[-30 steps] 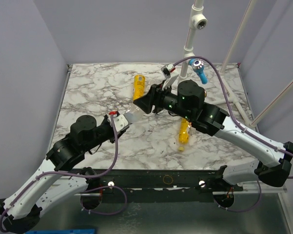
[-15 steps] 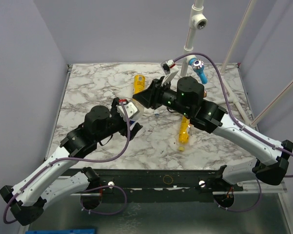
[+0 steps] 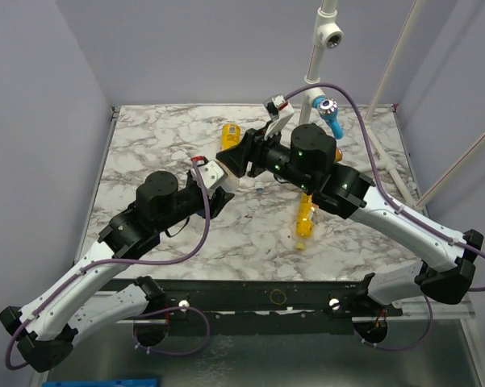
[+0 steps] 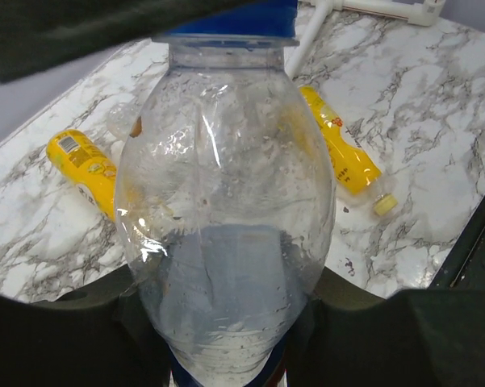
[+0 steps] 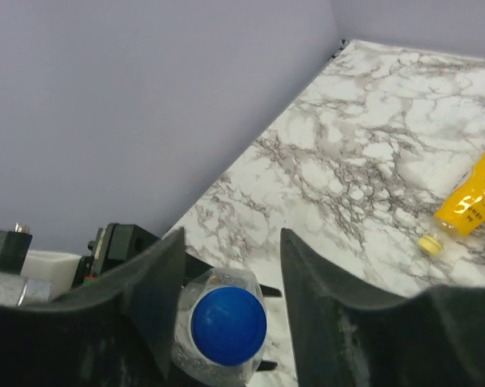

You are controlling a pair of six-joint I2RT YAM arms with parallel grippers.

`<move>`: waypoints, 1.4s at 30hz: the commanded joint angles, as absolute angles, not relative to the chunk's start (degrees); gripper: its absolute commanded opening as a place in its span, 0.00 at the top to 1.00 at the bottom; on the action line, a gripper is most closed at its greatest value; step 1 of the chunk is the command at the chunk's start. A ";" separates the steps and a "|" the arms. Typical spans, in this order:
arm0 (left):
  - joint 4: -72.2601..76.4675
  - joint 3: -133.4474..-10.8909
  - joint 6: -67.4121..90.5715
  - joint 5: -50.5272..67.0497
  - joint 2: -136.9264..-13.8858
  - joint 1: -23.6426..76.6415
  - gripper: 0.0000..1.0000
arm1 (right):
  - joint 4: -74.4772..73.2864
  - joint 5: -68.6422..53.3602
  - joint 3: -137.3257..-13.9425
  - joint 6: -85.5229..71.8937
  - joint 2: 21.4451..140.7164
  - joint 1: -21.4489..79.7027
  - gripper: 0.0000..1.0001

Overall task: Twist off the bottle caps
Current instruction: Unscrew the bottle cap from the plastic bottle.

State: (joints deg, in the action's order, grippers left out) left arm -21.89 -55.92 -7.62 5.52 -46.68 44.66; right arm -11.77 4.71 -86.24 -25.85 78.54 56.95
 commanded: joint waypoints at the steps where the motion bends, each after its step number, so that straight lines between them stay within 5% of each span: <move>1: -18.80 -57.23 -6.12 2.59 -47.12 44.74 0.64 | -10.74 9.37 -89.16 -26.60 80.41 57.22 0.39; 4: -17.51 -57.22 -6.20 0.45 -47.38 44.65 0.68 | -10.88 11.42 -89.01 -27.54 80.14 57.22 0.37; 11: -16.37 -57.30 -4.79 -1.15 -47.73 44.58 0.72 | -9.51 11.74 -87.98 -28.75 79.14 57.23 0.57; 20: -15.18 -57.81 -4.40 -2.05 -48.52 44.21 0.75 | -10.82 12.25 -88.38 -30.85 80.08 57.23 0.43; 35: -16.78 -62.25 -2.20 4.55 -50.20 44.03 0.76 | -7.56 4.69 -89.38 -30.03 79.51 57.22 0.99; 42: -20.58 -72.65 3.63 25.67 -53.65 44.08 0.82 | -2.81 -16.10 -86.65 -20.62 74.23 57.26 0.99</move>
State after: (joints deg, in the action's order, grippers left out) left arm -22.90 -66.28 -1.39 6.98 -52.49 43.59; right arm -4.69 3.01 -88.03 -27.09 77.69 55.75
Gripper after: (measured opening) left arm 0.465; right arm 0.344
